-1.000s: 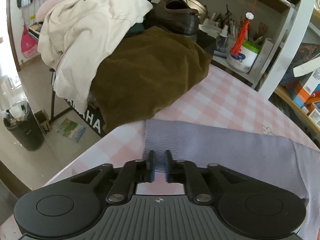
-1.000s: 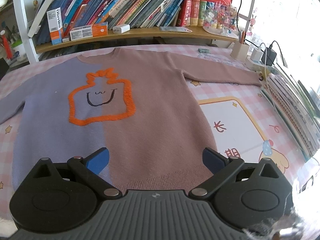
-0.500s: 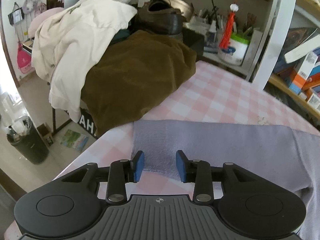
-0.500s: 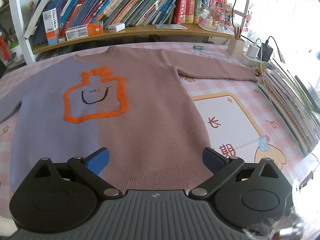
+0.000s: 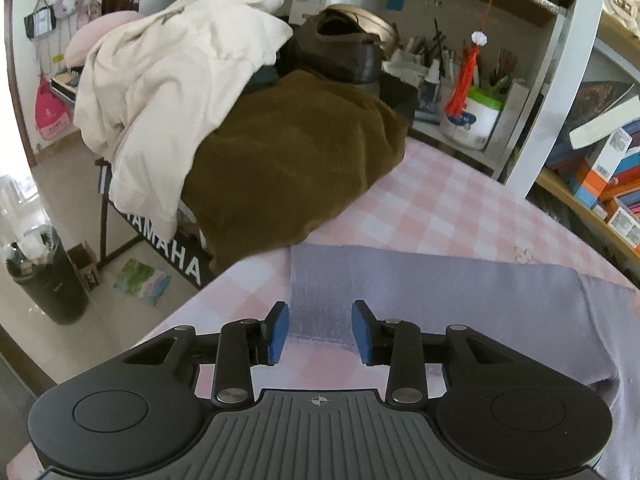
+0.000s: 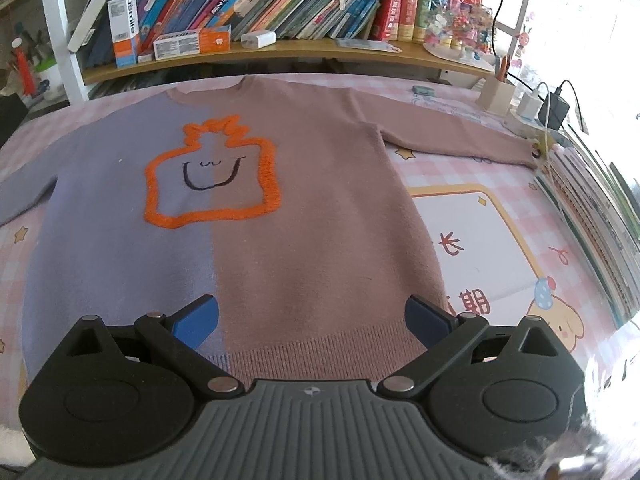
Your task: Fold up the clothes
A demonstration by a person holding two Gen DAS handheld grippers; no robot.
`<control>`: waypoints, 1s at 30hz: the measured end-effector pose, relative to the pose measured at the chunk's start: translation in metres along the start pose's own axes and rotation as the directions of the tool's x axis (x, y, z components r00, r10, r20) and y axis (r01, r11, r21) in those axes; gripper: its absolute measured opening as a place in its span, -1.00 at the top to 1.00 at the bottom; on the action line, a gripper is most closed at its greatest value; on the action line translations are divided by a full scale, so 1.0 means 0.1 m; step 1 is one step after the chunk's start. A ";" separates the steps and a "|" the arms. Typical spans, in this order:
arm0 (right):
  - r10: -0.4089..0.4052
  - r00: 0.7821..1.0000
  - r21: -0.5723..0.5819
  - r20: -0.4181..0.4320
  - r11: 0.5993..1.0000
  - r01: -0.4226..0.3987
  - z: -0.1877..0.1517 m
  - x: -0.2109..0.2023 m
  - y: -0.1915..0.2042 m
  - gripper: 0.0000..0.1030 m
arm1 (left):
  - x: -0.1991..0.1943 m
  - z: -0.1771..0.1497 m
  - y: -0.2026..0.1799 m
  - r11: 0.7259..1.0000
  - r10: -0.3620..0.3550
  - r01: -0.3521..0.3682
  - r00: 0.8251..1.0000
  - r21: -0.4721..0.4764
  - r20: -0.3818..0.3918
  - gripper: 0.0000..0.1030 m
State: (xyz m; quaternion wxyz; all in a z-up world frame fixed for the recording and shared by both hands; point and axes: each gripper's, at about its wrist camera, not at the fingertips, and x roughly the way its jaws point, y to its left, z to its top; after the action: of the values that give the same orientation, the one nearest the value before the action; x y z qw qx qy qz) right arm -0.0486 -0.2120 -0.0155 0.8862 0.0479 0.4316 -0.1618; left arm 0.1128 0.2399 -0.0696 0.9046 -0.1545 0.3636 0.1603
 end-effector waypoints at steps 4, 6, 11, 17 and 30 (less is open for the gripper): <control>-0.007 1.000 0.005 -0.005 1.000 0.007 0.01 0.01 -0.01 -0.95 | 0.04 0.00 -0.04 1.000 0.018 -0.018 1.000 0.009 0.002 0.38; -0.010 1.000 0.007 -0.008 1.000 0.010 0.01 0.01 -0.02 -0.95 | 0.06 0.00 -0.06 1.000 0.024 -0.024 1.000 0.005 0.001 0.43; -0.011 1.000 0.017 -0.010 1.000 0.012 0.00 0.01 -0.03 -0.95 | 0.08 0.00 -0.06 1.000 0.020 -0.020 1.000 0.000 -0.005 1.00; -0.001 1.000 0.021 -0.018 1.000 0.002 -0.01 0.04 -0.05 -0.95 | -0.08 0.01 -0.04 0.998 -0.047 0.049 0.998 -0.040 0.040 1.00; 0.009 1.000 0.027 -0.009 1.000 -0.009 0.00 0.05 -0.17 -0.95 | 0.01 -0.01 -0.04 0.997 0.051 -0.052 0.998 0.060 0.028 0.00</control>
State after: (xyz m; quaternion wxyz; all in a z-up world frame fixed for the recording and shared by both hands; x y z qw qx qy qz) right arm -0.0516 -0.2296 -0.0187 0.8841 0.0624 0.4334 -0.1631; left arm 0.1144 0.2358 -0.0704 0.9092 -0.1153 0.3601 0.1744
